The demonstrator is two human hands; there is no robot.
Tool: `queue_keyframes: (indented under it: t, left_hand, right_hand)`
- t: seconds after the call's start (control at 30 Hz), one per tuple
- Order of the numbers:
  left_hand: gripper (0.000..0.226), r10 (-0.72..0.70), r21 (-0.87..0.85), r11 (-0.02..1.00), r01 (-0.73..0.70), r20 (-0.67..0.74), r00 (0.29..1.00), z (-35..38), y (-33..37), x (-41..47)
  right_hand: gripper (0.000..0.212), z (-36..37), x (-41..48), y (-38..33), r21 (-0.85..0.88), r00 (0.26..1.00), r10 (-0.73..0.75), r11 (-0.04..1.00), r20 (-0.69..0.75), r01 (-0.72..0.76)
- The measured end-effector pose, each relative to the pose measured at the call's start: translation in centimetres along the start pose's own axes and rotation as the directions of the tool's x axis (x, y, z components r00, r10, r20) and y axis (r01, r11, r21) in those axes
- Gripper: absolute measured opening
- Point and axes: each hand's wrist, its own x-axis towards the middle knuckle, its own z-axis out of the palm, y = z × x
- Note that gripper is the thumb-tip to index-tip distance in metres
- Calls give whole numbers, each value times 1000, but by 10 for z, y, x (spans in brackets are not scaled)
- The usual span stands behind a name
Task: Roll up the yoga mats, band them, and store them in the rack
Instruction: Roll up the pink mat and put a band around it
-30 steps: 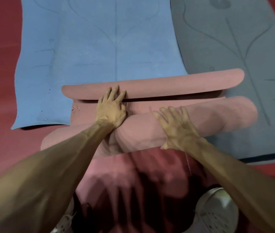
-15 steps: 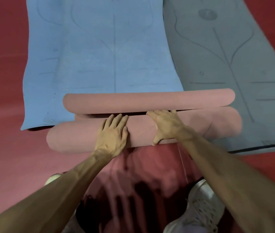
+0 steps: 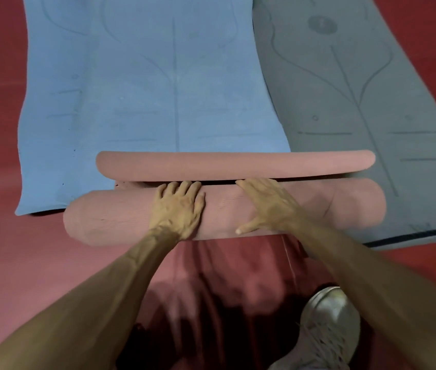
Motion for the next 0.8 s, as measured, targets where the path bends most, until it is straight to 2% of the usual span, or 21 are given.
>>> queue_keyframes:
  t: [0.07,0.2,0.27,0.37,0.43,0.5,0.67,0.8]
  left_hand:
    - [59,11,-35,999,-12,-32,999,0,-2,10]
    - [55,32,-67,997,-38,-88,996,1,-6,26]
    - [51,26,-90,995,-36,-104,994,-2,-8,33]
    - [37,-10,-142,990,0,-72,997,-8,-11,48]
    - [30,-13,-195,981,5,-41,999,-13,-13,62]
    - [27,-25,-251,968,16,-35,999,-18,-15,74]
    - [29,-32,-272,962,13,-66,997,-22,-20,94]
    - [34,-5,-305,952,-3,-24,1000,-24,-18,83]
  right_hand:
    - [109,10,2,1,-75,997,1,997,-73,-7]
    - [102,31,-2,1,-91,947,18,995,-321,-50]
    - [101,39,-3,3,-193,916,-18,979,-401,-65]
    - [126,48,-2,1,-304,930,-52,950,-363,-66]
    - [142,48,3,0,-296,937,-1,949,-349,-109]
    - [148,44,12,0,-286,938,30,949,-346,-136]
    - [133,20,35,11,-273,940,19,955,-339,-117]
    - [121,6,39,12,-339,971,-15,938,-239,-69]
